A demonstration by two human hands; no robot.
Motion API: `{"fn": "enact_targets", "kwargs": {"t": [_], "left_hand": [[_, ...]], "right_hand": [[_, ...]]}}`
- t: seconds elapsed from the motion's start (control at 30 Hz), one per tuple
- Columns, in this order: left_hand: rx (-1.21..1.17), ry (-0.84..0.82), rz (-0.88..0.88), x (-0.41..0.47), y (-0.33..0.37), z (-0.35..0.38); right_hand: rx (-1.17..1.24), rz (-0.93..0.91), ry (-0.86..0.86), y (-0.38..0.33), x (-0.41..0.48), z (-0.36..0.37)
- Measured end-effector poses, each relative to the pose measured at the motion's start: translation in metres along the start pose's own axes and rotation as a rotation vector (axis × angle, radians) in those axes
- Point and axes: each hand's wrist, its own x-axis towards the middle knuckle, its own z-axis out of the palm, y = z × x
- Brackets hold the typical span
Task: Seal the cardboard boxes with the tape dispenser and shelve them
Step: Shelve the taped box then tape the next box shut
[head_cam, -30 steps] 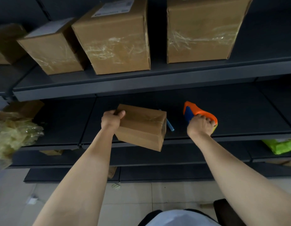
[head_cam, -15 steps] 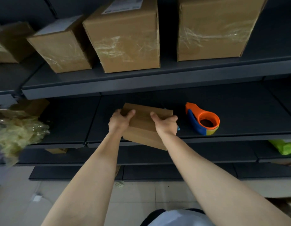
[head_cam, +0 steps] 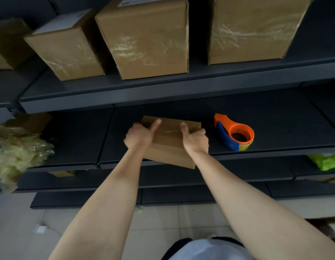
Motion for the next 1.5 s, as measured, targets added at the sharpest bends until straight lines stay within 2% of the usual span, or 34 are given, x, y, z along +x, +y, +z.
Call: {"fn": "enact_targets", "kwargs": {"t": [0.07,0.2,0.37,0.5,0.57,0.6,0.73,0.8,0.93,1.17,1.3,1.43,1.5], "left_hand": [[0.236,-0.036,0.027,-0.008,0.013,0.003],[0.254,-0.055,0.058,-0.008,0.020,0.004],[0.085,-0.033,0.069,0.004,0.010,0.001],[-0.288,0.030,0.044,0.013,-0.012,0.000],[-0.351,0.074,0.016,0.011,-0.013,0.000],[-0.296,0.070,0.024,0.008,-0.010,0.001],[0.220,-0.002,0.091,-0.008,0.010,0.006],[0.281,-0.011,0.109,-0.008,0.014,0.006],[0.178,-0.051,0.102,0.000,0.012,0.002],[-0.032,-0.027,0.094,0.000,0.002,0.001],[-0.185,-0.002,0.097,0.002,-0.005,0.002],[-0.430,0.117,-0.011,-0.002,-0.009,0.007],[-0.587,0.112,-0.084,0.000,-0.011,0.008]], "right_hand": [[-0.071,0.035,-0.010,-0.005,-0.001,0.000],[-0.067,0.058,-0.020,-0.006,0.004,0.001],[-0.044,-0.016,-0.048,0.003,0.011,-0.007],[-0.026,-0.041,0.013,0.010,0.008,-0.010],[-0.054,-0.018,0.024,0.008,0.008,-0.008],[-0.084,0.003,0.011,0.005,0.008,-0.006],[-0.116,0.086,-0.020,-0.003,0.009,-0.001],[-0.086,0.070,-0.021,-0.001,0.011,-0.001],[-0.070,-0.002,-0.048,0.006,0.015,-0.006],[-0.019,-0.073,-0.088,0.016,0.015,-0.018],[0.001,-0.060,-0.110,0.017,0.012,-0.018],[0.071,0.008,-0.082,0.013,0.010,-0.011],[0.125,0.015,-0.076,0.018,0.012,-0.012]]}}
